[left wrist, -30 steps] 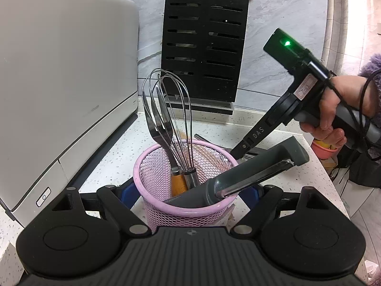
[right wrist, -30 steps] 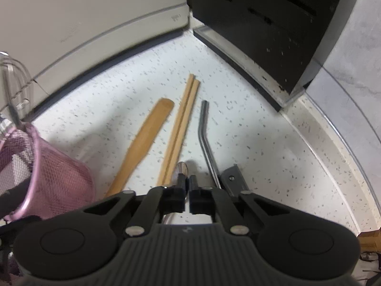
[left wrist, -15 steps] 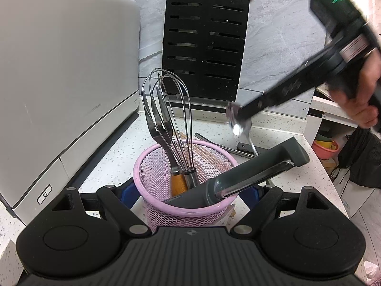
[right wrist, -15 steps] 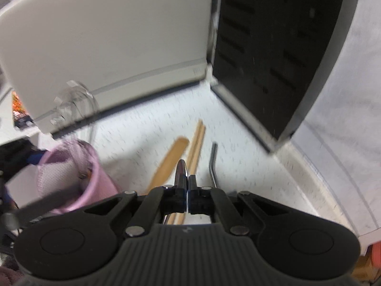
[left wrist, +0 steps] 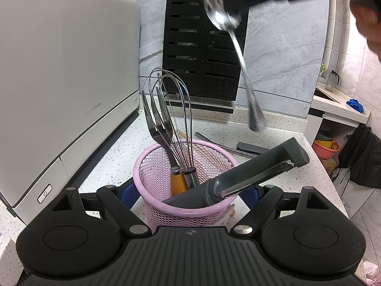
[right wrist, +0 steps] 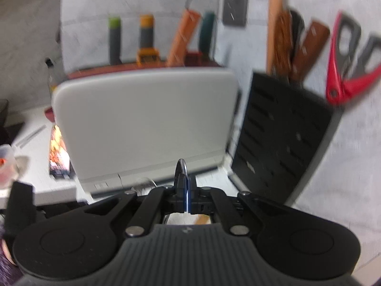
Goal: Organize utensils
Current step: 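Lift the spoon with the right gripper and carry it over the cup, then lower the spoon into the pink cup and open the right gripper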
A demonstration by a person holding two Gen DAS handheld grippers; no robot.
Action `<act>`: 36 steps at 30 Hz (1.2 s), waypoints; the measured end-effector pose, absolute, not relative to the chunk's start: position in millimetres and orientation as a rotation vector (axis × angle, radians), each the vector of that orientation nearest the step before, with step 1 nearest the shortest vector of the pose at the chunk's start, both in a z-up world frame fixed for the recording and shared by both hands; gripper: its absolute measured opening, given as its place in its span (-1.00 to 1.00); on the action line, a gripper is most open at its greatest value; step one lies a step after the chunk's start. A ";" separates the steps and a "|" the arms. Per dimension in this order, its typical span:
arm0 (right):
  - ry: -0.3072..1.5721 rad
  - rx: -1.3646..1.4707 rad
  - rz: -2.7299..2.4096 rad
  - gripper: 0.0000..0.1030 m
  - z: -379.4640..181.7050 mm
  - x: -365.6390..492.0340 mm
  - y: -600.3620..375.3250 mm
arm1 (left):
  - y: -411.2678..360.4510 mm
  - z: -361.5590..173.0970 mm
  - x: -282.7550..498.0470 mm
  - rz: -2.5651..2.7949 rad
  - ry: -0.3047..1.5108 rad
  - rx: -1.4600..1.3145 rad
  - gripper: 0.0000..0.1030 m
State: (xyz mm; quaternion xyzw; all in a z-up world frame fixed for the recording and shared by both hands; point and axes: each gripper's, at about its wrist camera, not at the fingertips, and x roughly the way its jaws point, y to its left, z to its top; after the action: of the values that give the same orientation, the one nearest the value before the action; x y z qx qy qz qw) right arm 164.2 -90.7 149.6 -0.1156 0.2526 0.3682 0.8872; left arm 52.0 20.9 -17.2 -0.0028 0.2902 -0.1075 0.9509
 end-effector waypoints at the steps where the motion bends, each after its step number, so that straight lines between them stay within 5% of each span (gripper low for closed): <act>1: 0.511 -0.240 0.780 -1.00 152.4 161.8 -87.1 | 20.8 -17.2 52.0 -0.219 0.590 -0.006 0.91; 18: 0.538 -0.321 0.858 -1.00 101.7 155.3 -48.4 | 21.7 -16.4 52.3 -0.224 0.590 -0.009 0.91; 36: 0.790 -0.326 0.862 -1.00 54.1 154.3 -60.8 | 19.6 -15.1 53.2 -0.222 0.591 -0.008 0.91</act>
State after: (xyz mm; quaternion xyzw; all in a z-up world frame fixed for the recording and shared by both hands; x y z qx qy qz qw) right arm 154.3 -60.8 54.1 -0.1534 0.3713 0.4051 0.8213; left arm 53.2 19.6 -15.1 -0.0039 0.2906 -0.1092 0.9506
